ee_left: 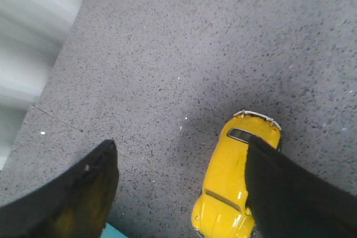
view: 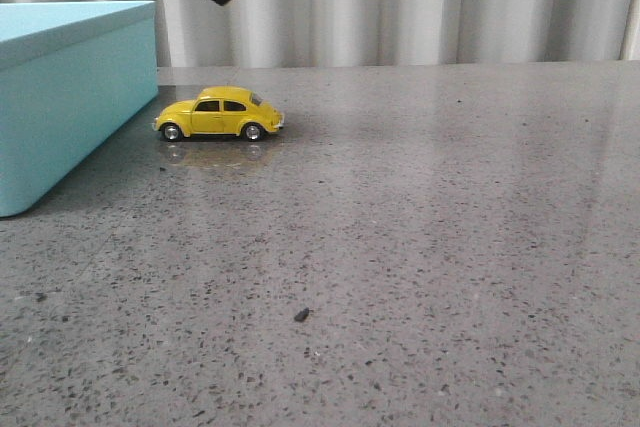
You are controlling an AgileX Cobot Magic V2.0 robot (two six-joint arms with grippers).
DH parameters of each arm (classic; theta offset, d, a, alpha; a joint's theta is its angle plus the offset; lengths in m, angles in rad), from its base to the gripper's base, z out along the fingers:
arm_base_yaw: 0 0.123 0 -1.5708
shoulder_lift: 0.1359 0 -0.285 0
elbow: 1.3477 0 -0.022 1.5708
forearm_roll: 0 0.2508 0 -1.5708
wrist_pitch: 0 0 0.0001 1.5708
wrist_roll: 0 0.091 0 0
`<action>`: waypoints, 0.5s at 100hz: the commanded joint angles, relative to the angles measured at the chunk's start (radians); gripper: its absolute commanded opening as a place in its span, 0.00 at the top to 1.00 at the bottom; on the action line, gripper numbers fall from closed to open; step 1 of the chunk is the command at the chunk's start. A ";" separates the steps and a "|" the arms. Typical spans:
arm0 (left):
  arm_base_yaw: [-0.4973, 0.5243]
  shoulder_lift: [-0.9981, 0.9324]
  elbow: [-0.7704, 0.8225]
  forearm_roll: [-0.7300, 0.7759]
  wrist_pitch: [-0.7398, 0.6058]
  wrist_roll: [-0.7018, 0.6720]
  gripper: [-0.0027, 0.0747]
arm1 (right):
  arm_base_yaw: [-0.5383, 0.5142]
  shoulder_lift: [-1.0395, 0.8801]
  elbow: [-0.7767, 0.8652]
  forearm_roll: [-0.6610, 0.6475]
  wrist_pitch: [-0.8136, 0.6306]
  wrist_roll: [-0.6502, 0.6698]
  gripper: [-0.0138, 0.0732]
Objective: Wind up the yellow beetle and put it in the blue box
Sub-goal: 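Lower the left gripper and close it around the car body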
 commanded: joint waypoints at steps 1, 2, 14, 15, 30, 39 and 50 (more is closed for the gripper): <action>-0.001 0.000 -0.081 0.002 0.036 -0.001 0.38 | -0.002 0.005 -0.021 -0.004 -0.082 -0.007 0.91; -0.001 0.003 -0.090 0.004 0.052 -0.001 0.38 | -0.002 0.005 -0.021 -0.004 -0.082 -0.007 0.91; 0.014 0.050 -0.135 0.019 0.135 0.043 0.38 | -0.002 0.005 -0.021 -0.004 -0.082 -0.007 0.91; 0.014 0.053 -0.137 0.019 0.138 0.043 0.39 | -0.002 0.005 -0.021 -0.004 -0.082 -0.007 0.91; 0.035 0.084 -0.155 0.015 0.198 0.044 0.40 | -0.002 0.005 -0.006 -0.004 -0.099 -0.007 0.91; 0.038 0.094 -0.157 0.015 0.210 0.045 0.40 | -0.002 0.005 0.022 -0.004 -0.117 -0.007 0.91; 0.038 0.099 -0.157 0.017 0.210 0.072 0.40 | -0.002 0.005 0.047 -0.004 -0.142 -0.007 0.91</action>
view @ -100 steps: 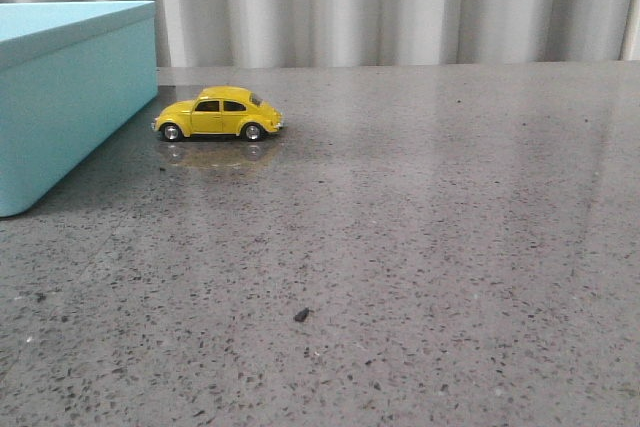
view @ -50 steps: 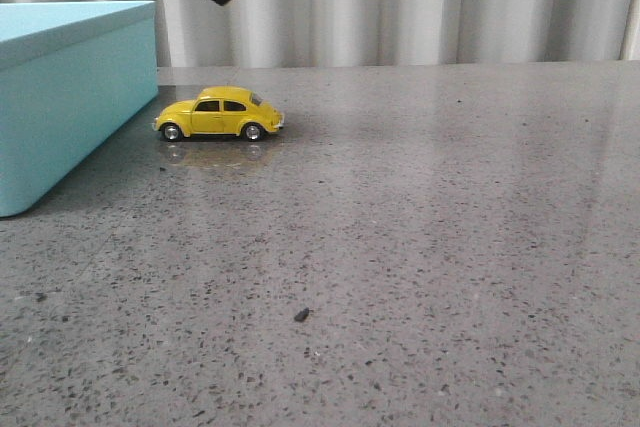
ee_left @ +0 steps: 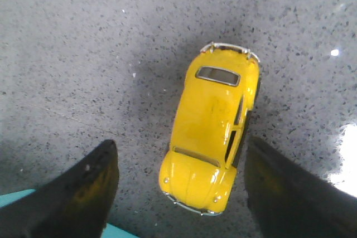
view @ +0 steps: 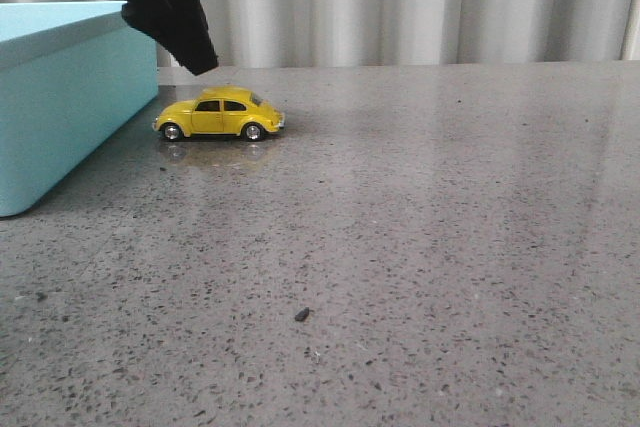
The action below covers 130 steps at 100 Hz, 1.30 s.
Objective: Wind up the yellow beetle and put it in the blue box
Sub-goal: 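Lower the left gripper and close it around the car body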
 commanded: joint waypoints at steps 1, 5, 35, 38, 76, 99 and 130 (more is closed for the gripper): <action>0.001 -0.045 -0.036 -0.018 -0.026 0.026 0.40 | -0.002 0.005 -0.006 -0.004 -0.105 -0.005 0.91; 0.001 -0.043 -0.036 -0.018 -0.026 0.042 0.40 | -0.002 0.005 0.000 -0.004 -0.118 -0.005 0.91; -0.005 -0.019 -0.036 -0.040 -0.020 0.110 0.45 | -0.002 0.005 0.006 -0.004 -0.164 -0.005 0.91; -0.008 -0.016 -0.036 -0.041 -0.024 0.120 0.47 | -0.002 0.005 0.006 -0.004 -0.166 -0.005 0.91; -0.010 0.011 -0.036 -0.047 -0.062 0.157 0.45 | -0.002 0.005 0.006 -0.004 -0.172 -0.005 0.91; -0.011 0.011 -0.036 -0.047 -0.060 0.157 0.27 | -0.002 0.005 0.006 -0.008 -0.172 -0.005 0.91; -0.027 0.050 -0.036 -0.055 -0.052 0.179 0.28 | -0.002 0.005 0.006 -0.008 -0.183 -0.005 0.91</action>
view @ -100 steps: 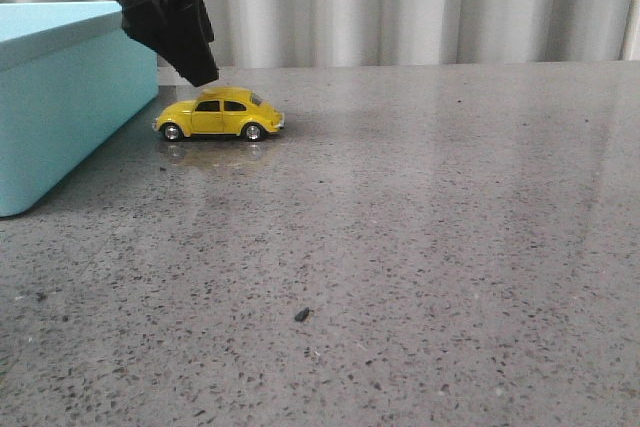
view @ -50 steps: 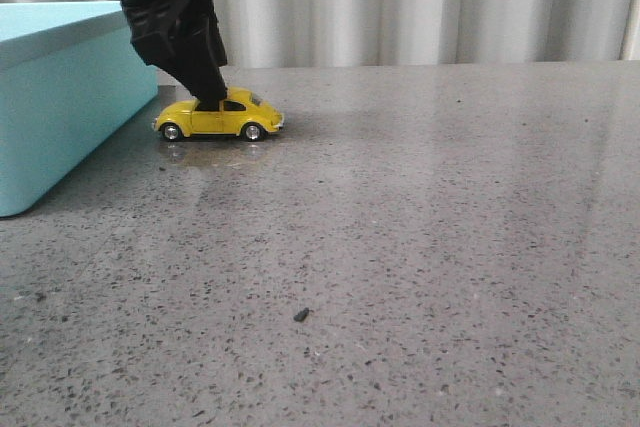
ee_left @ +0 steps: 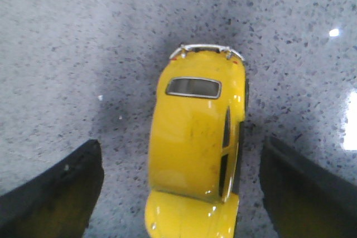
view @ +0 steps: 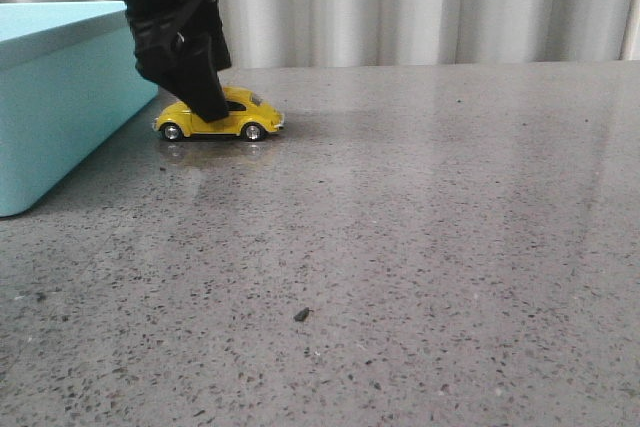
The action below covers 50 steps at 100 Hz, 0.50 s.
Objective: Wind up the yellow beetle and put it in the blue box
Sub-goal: 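Lower the left gripper and close it around the car body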
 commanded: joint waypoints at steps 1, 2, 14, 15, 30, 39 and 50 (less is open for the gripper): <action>-0.020 -0.035 -0.033 -0.031 -0.030 0.001 0.28 | -0.002 0.005 -0.022 -0.006 -0.093 -0.005 0.91; -0.021 -0.033 -0.033 -0.031 -0.030 0.001 0.28 | -0.002 0.005 -0.022 -0.006 -0.094 -0.005 0.91; -0.035 -0.017 -0.033 -0.031 -0.035 0.001 0.28 | -0.002 0.005 -0.022 -0.006 -0.097 -0.005 0.91; -0.035 -0.017 -0.033 -0.031 -0.035 0.001 0.28 | -0.002 0.005 -0.022 -0.006 -0.097 -0.005 0.91; -0.035 -0.004 -0.033 -0.012 -0.033 0.001 0.31 | -0.002 0.005 -0.022 -0.012 -0.097 -0.005 0.91; -0.034 -0.004 -0.033 -0.007 -0.033 0.001 0.38 | -0.002 0.005 -0.022 -0.013 -0.097 -0.005 0.91; -0.034 -0.004 -0.033 -0.007 -0.033 0.001 0.49 | -0.002 0.005 -0.022 -0.013 -0.097 -0.005 0.91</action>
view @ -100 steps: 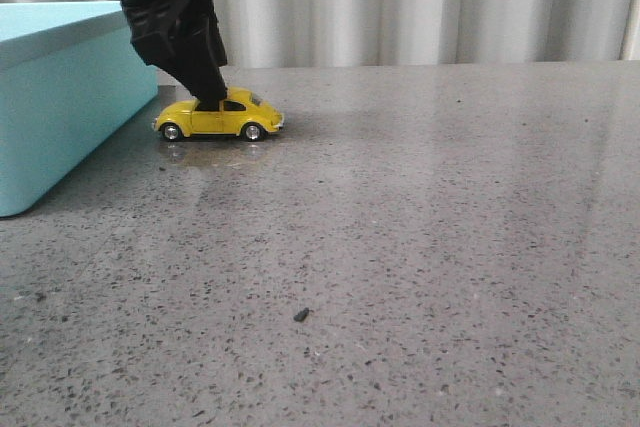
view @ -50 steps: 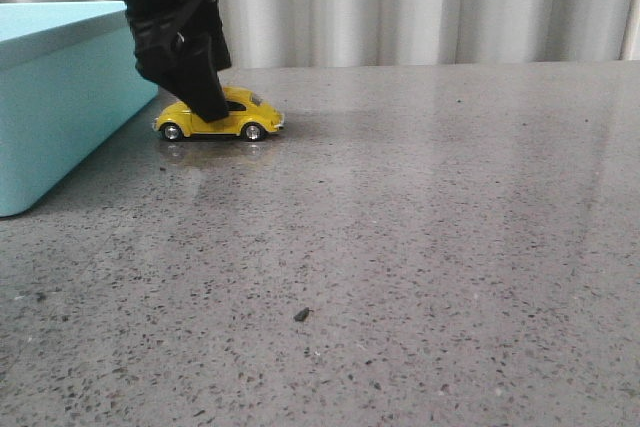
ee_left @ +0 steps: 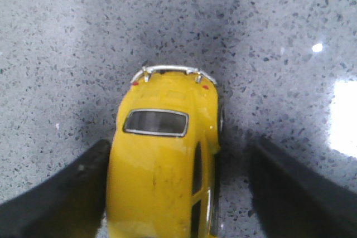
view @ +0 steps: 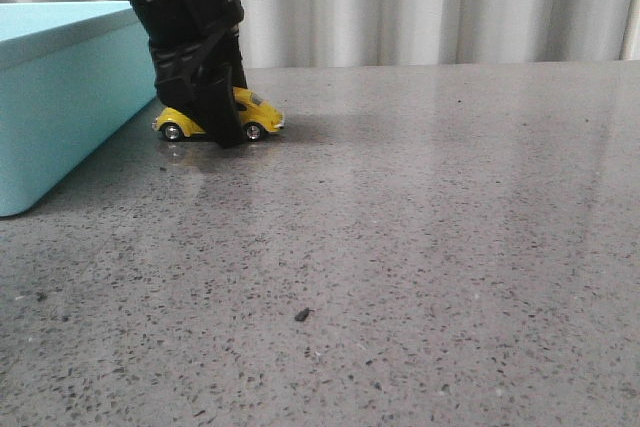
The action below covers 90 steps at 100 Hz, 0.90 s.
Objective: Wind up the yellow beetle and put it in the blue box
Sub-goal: 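Lower the left gripper and close it around the car body, then lift the yellow car off the table with the left gripper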
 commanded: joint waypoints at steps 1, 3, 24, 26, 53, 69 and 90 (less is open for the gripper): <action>-0.003 -0.046 -0.033 -0.013 -0.033 0.000 0.49 | -0.002 0.005 -0.022 -0.005 -0.085 -0.005 0.91; -0.003 -0.046 -0.033 -0.013 -0.033 0.000 0.52 | -0.002 0.005 -0.022 -0.005 -0.085 -0.005 0.91; -0.003 -0.046 -0.033 -0.013 -0.033 0.000 0.65 | -0.002 0.005 -0.022 -0.005 -0.085 -0.005 0.91; -0.003 -0.046 -0.033 -0.013 -0.033 0.000 0.65 | -0.002 0.005 -0.022 -0.005 -0.085 -0.005 0.91; -0.003 -0.046 -0.047 -0.013 -0.033 0.000 0.66 | -0.002 0.005 -0.022 -0.007 -0.091 -0.005 0.91; -0.003 -0.046 -0.114 -0.013 -0.012 0.000 0.66 | -0.002 0.005 -0.022 -0.009 -0.097 -0.005 0.91; -0.003 -0.059 -0.266 -0.013 0.088 -0.035 0.66 | -0.002 0.005 -0.022 -0.009 -0.099 -0.005 0.91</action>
